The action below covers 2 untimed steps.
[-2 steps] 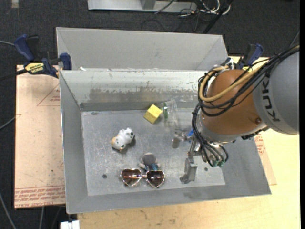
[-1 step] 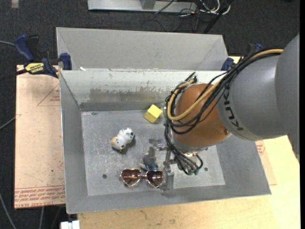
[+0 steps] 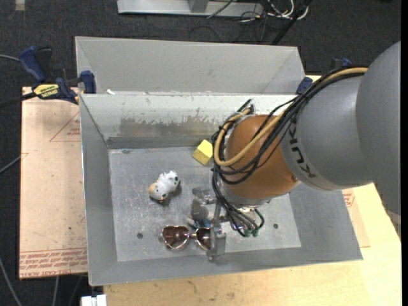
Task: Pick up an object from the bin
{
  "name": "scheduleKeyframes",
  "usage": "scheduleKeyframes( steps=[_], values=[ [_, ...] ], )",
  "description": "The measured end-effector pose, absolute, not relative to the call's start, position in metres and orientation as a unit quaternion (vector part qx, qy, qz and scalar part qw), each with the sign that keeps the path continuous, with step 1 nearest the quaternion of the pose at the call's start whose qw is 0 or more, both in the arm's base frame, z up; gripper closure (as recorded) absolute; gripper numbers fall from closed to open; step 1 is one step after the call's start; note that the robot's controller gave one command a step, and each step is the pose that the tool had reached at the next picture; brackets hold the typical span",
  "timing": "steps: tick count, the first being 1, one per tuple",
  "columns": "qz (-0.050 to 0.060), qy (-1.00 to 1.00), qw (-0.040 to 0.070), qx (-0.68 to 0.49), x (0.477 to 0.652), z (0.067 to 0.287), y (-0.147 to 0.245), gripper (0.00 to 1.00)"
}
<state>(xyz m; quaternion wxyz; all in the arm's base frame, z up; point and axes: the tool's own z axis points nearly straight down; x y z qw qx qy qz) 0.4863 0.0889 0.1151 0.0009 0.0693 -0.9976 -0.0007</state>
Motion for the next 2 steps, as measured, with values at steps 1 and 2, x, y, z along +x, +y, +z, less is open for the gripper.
scheduleKeyframes(
  steps=[1, 2],
  values=[
    [0.0, -0.993, 0.0, 0.118, 0.484, 0.107, 0.113, 0.0],
    [-0.001, -0.994, -0.005, 0.105, 0.487, 0.075, 0.113, 0.0]
  ],
)
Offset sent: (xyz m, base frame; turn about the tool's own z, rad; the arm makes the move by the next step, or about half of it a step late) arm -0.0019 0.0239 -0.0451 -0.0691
